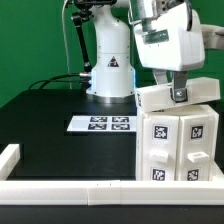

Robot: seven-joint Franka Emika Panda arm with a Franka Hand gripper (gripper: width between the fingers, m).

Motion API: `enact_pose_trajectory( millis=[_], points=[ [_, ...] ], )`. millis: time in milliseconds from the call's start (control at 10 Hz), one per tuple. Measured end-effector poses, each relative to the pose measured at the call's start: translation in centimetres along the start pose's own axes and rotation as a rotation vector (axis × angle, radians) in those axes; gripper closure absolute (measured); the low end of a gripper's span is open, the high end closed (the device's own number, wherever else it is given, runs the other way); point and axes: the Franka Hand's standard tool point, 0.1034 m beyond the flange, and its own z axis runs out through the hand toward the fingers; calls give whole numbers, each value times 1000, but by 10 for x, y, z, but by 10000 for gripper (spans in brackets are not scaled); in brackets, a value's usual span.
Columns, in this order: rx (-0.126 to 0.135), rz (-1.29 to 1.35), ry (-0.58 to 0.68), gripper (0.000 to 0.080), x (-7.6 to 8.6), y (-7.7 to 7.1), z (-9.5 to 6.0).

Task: Assemble cabinet

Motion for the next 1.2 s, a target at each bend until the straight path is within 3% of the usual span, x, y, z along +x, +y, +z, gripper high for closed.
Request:
enact_pose_trajectory(
  millis=[300, 600, 1100, 1200],
  points=[
    [-2, 261, -22, 238, -1, 1, 0],
    [-22, 519, -39, 238, -1, 3, 1],
    [-11, 580, -97, 238, -3, 0, 0],
    [-11, 570, -97, 87, -5, 0, 0]
  ],
)
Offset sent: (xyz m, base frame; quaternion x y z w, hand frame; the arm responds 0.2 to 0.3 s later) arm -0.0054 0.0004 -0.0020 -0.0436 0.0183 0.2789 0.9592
